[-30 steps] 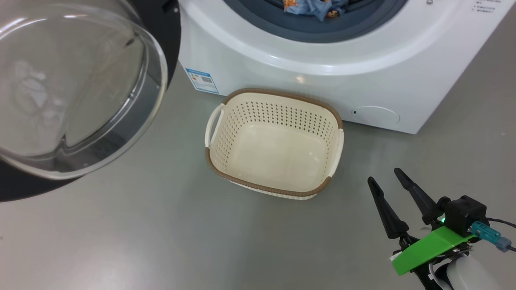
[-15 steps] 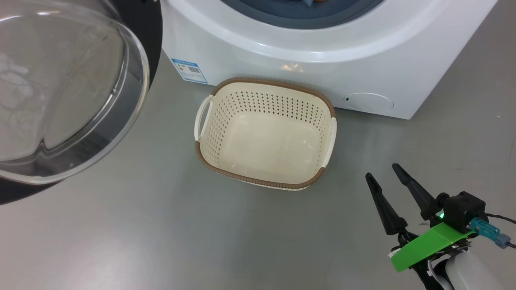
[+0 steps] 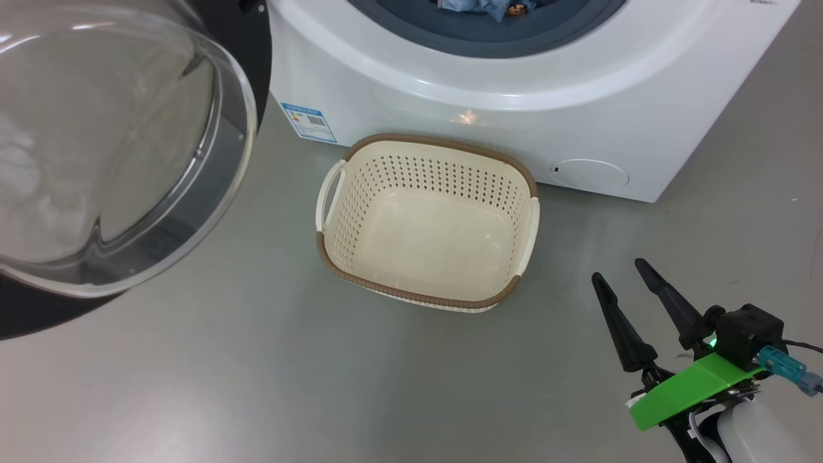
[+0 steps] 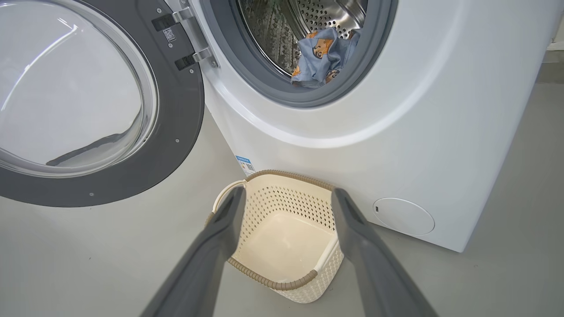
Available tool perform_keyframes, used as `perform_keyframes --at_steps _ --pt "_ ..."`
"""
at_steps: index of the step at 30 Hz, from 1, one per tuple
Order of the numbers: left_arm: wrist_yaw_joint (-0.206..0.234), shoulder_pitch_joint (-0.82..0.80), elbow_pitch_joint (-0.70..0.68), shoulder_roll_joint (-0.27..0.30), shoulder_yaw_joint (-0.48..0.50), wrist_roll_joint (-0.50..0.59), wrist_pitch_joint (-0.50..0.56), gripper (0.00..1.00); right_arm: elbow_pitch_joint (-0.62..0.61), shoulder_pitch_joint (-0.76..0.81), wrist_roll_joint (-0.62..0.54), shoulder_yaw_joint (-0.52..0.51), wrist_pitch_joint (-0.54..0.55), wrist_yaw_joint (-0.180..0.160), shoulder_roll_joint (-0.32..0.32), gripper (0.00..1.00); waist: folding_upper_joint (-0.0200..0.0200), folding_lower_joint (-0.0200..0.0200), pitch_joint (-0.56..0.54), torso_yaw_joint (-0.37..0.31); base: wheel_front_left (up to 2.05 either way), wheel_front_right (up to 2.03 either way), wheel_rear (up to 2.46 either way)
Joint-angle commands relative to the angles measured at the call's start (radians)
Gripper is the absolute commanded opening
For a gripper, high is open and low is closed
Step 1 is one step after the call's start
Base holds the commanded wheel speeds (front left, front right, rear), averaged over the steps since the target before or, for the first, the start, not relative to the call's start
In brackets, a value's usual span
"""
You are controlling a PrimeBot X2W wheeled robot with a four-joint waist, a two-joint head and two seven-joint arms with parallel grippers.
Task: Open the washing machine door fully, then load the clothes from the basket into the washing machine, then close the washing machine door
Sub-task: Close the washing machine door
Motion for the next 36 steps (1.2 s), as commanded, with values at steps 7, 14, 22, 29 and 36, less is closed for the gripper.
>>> perform_keyframes --at_steps 7,14,22,29,36 --pt "-0.004 0.044 -0.072 0.047 -0.015 -0.041 0.114 0.00 -0.024 0.009 -0.015 0.003 -0.007 0.002 -0.003 1.00 0.0000 0.0000 -0.018 0.005 0.00 0.00 0.00" --pt "-0.004 0.068 -0.107 0.050 -0.037 -0.064 0.185 0.00 -0.022 0.015 -0.014 0.002 -0.007 0.002 0.007 1.00 0.0000 0.0000 -0.036 0.005 0.00 0.00 0.00" --pt "-0.004 0.093 -0.167 0.051 -0.053 -0.105 0.277 0.00 -0.023 0.025 -0.011 -0.005 -0.007 0.002 0.014 1.00 0.0000 0.0000 -0.054 0.004 0.00 0.00 0.00" --pt "-0.004 0.112 -0.261 0.047 -0.064 -0.143 0.351 0.00 -0.021 0.039 -0.009 -0.018 -0.007 0.002 0.024 1.00 0.0000 0.0000 -0.084 0.006 0.00 0.00 0.00" --pt "-0.004 0.132 -0.394 0.043 -0.074 -0.196 0.452 0.00 -0.024 0.062 -0.007 -0.035 -0.007 0.002 0.033 1.00 0.0000 0.0000 -0.113 0.003 0.00 0.00 0.00"
